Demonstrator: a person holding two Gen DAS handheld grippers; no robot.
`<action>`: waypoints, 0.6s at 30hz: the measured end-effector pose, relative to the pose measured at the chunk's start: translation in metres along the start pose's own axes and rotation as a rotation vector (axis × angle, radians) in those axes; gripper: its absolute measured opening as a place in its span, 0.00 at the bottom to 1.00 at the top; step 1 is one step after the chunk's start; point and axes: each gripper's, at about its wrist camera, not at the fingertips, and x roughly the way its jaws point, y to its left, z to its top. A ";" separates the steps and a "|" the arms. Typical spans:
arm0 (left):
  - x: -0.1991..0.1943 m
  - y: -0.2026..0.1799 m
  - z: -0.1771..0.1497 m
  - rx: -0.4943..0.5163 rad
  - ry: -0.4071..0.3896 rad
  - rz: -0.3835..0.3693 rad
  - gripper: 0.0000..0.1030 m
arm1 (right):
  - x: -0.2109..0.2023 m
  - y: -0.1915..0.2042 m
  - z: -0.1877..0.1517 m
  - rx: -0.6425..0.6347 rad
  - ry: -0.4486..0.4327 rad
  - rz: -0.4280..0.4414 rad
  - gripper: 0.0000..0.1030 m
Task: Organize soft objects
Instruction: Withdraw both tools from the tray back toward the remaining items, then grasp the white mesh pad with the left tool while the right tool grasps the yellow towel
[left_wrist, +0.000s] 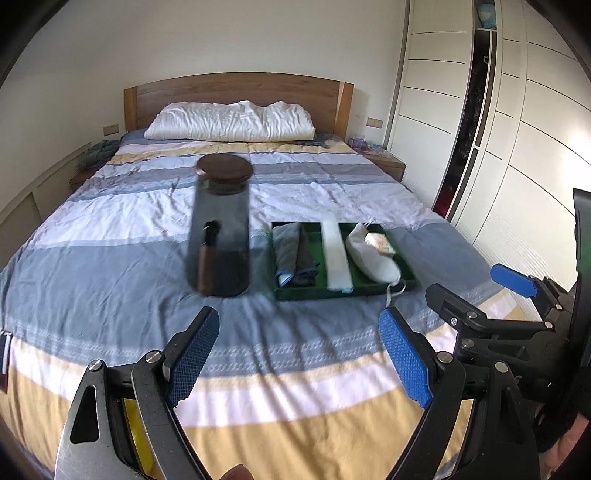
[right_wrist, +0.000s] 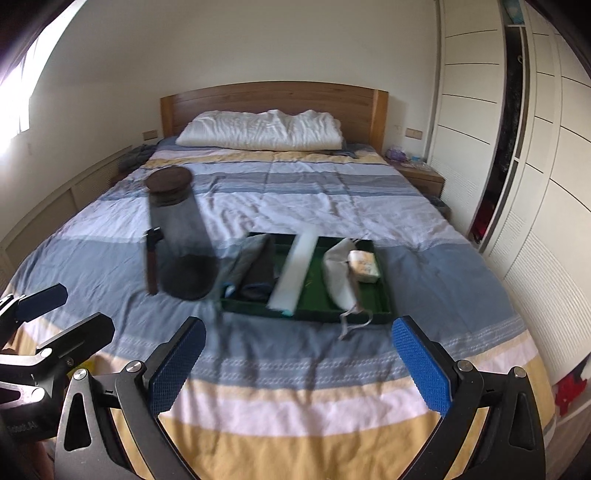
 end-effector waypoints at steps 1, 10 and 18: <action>-0.007 0.009 -0.007 0.001 0.000 0.009 0.82 | -0.003 0.004 -0.002 -0.003 0.005 0.009 1.00; -0.036 0.102 -0.058 -0.062 0.047 0.103 0.82 | -0.020 0.088 -0.027 -0.073 0.060 0.135 1.00; -0.034 0.213 -0.107 -0.094 0.133 0.217 0.82 | -0.003 0.169 -0.048 -0.129 0.135 0.267 1.00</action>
